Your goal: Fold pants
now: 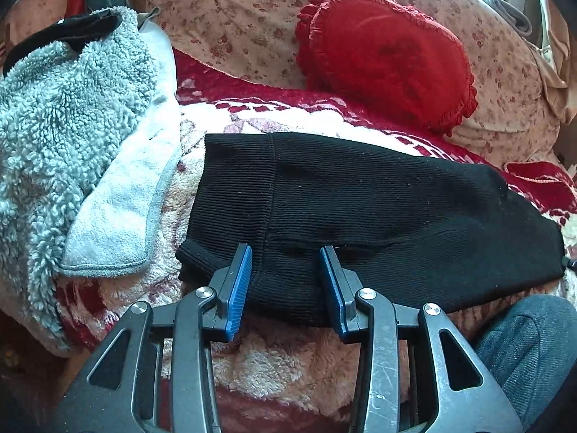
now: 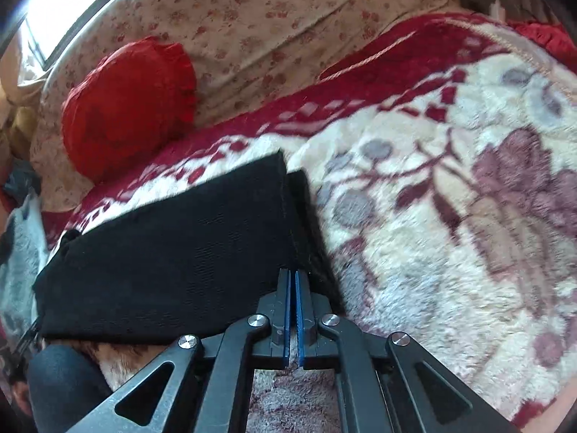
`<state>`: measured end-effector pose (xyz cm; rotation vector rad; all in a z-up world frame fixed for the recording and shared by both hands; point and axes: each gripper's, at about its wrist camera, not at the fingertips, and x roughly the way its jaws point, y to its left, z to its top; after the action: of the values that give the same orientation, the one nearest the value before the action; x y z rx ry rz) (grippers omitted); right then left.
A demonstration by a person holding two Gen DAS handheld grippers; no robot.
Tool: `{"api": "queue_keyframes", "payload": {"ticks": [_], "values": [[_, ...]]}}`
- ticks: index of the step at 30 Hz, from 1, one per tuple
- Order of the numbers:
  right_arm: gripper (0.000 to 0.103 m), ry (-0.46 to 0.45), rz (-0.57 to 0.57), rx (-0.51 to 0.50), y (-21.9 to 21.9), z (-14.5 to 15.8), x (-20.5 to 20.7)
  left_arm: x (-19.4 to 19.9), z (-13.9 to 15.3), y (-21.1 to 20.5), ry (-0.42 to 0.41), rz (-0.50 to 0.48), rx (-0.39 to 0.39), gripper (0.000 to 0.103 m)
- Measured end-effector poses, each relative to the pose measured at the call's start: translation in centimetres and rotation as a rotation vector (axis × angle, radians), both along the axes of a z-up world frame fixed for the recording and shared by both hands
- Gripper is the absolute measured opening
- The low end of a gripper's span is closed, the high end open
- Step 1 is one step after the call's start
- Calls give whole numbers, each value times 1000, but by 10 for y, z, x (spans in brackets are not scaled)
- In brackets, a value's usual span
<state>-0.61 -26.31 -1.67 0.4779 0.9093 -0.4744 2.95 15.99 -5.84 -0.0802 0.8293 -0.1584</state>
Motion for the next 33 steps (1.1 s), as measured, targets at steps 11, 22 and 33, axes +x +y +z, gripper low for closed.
{"api": "queue_keyframes", "payload": {"ticks": [11, 22, 33], "values": [[3, -181, 797, 92, 177, 37, 152, 9, 2, -2, 54, -31, -2, 38], [0, -105, 705, 267, 160, -17, 220, 13, 12, 6, 64, -16, -17, 38], [2, -183, 698, 380, 177, -16, 180, 63, 26, -34, 139, -46, -60, 38]]}}
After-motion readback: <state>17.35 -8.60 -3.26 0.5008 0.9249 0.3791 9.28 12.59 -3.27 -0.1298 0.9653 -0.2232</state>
